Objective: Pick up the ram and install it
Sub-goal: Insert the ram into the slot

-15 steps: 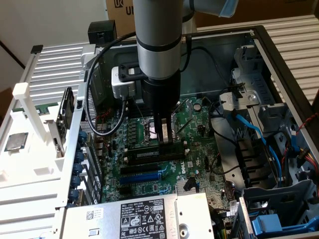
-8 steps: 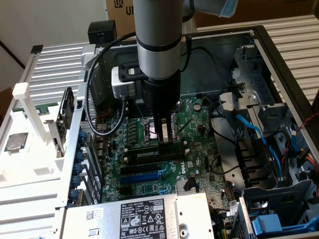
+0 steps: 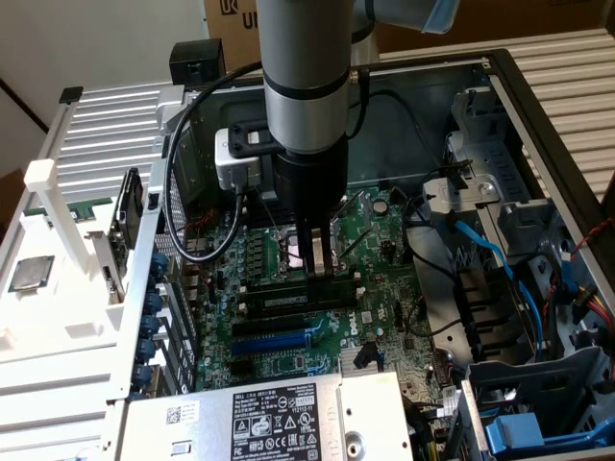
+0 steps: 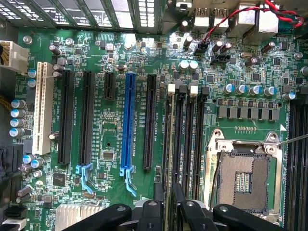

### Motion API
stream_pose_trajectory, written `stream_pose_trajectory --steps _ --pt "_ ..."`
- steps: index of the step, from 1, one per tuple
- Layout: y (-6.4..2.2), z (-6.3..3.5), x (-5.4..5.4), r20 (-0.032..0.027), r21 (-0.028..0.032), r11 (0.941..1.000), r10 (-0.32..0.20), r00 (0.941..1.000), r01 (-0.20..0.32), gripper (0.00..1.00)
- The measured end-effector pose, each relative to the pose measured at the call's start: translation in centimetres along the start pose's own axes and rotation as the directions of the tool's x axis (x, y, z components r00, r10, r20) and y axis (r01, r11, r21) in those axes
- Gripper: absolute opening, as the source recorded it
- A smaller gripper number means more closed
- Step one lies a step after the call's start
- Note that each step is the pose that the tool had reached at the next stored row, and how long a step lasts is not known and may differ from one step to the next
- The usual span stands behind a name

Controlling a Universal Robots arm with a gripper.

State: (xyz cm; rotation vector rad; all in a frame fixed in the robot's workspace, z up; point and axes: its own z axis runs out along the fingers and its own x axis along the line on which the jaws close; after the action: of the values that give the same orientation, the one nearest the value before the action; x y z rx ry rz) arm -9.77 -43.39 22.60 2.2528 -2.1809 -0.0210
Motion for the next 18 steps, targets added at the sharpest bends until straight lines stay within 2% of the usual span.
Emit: stream_pose_trajectory --steps 15,18 --pt "0.13 -1.29 0.0 0.0001 0.0 1.0 0.0 1.0 0.0 0.22" --pt "0.13 -1.31 0.0 0.0002 0.0 1.0 0.0 1.0 0.0 0.22"
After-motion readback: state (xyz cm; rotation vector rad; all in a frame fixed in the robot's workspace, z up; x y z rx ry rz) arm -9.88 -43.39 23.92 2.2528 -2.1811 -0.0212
